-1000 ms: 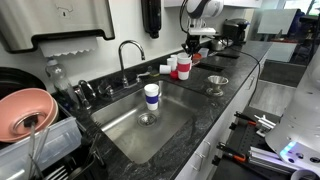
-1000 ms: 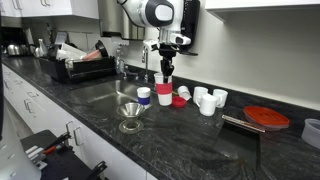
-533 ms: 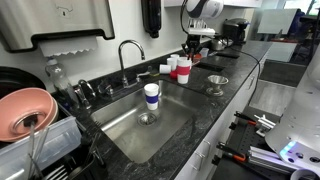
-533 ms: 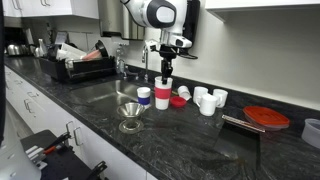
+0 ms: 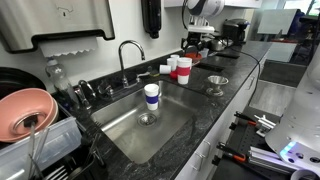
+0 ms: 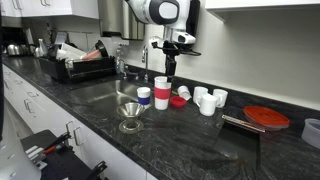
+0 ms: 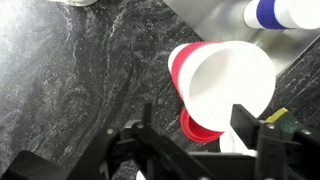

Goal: Pick up the white and pink cup place it on the counter

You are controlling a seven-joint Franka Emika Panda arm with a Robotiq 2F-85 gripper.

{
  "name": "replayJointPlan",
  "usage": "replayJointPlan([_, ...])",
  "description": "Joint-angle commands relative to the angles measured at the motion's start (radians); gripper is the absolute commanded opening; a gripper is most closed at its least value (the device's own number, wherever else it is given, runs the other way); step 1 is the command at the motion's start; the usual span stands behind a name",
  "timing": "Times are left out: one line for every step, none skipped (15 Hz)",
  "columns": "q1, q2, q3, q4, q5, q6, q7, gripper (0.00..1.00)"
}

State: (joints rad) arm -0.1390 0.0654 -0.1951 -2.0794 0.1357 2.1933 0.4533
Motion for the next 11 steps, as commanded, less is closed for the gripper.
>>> replayJointPlan([0.001, -0.026, 0.011, 0.005, -0.047, 0.026, 0.024, 1.0])
replayJointPlan([0.003, -0.039, 0.016, 0.008, -0.056, 0.021, 0.026, 1.0])
replayJointPlan([0.005, -0.05, 0.021, 0.022, -0.054, -0.03, 0.014, 1.0])
replayJointPlan([-0.001, -0.03, 0.019, 0.018, -0.038, 0.001, 0.008, 1.0])
replayJointPlan([0.0, -0.038, 0.022, 0.019, -0.039, -0.002, 0.008, 1.0])
replayJointPlan([0.0, -0.037, 0.022, 0.018, -0.039, -0.002, 0.008, 1.0])
replayJointPlan([0.0, -0.033, 0.021, 0.017, -0.039, -0.001, 0.008, 1.0])
replayJointPlan([-0.001, -0.029, 0.02, 0.017, -0.039, 0.0, 0.008, 1.0])
replayJointPlan([-0.001, -0.028, 0.02, 0.017, -0.039, 0.0, 0.008, 1.0])
replayJointPlan([-0.001, -0.028, 0.02, 0.017, -0.039, 0.0, 0.008, 1.0])
replayJointPlan([-0.001, -0.029, 0.02, 0.017, -0.039, 0.0, 0.008, 1.0])
